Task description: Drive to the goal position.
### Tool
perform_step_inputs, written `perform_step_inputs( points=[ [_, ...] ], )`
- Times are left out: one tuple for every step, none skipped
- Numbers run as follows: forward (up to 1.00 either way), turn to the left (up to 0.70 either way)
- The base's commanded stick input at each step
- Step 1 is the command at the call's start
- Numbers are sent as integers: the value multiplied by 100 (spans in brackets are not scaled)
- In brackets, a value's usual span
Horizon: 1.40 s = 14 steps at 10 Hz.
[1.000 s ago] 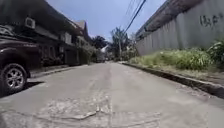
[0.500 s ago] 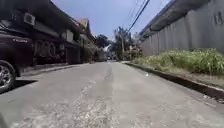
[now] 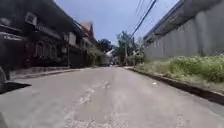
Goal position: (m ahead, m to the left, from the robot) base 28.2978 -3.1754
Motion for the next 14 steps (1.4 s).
perform_step_inputs(
  points=[
    [100, -39],
    [100, 1],
    [100, 1],
    [100, 1],
    [100, 1],
    [100, 1],
    [100, -3],
    [100, -23],
    [100, -39],
    [100, -39],
    [100, -39],
    [100, -20],
    [100, 1],
    [100, 1]
  ],
)
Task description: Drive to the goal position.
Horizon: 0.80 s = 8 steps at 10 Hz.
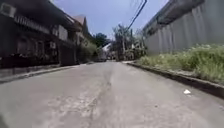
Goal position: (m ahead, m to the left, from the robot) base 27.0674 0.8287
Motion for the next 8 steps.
perform_step_inputs(
  points=[
    [100, 1],
    [100, 1],
    [100, 1],
    [100, 1],
    [100, 1],
    [100, 1],
    [100, -22],
    [100, 1]
  ],
)
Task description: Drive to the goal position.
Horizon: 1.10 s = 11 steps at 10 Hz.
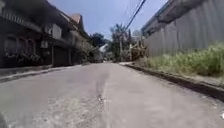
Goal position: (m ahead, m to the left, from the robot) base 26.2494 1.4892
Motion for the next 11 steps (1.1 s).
perform_step_inputs(
  points=[
    [100, 1],
    [100, 1],
    [100, 1],
    [100, 1],
    [100, 1],
    [100, 1],
    [100, 1],
    [100, 1],
    [100, 1],
    [100, 1],
    [100, 1]
  ],
)
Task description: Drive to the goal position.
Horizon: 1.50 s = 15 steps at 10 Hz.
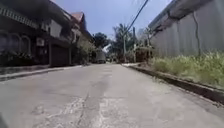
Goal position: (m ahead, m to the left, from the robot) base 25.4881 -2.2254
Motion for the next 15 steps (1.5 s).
perform_step_inputs(
  points=[
    [100, 1],
    [100, 1],
    [100, 1],
    [100, 1],
    [100, 1],
    [100, 1],
    [100, 1],
    [100, -6],
    [100, -39],
    [100, -39],
    [100, -15],
    [100, 1],
    [100, 1],
    [100, 1],
    [100, 1]
  ],
)
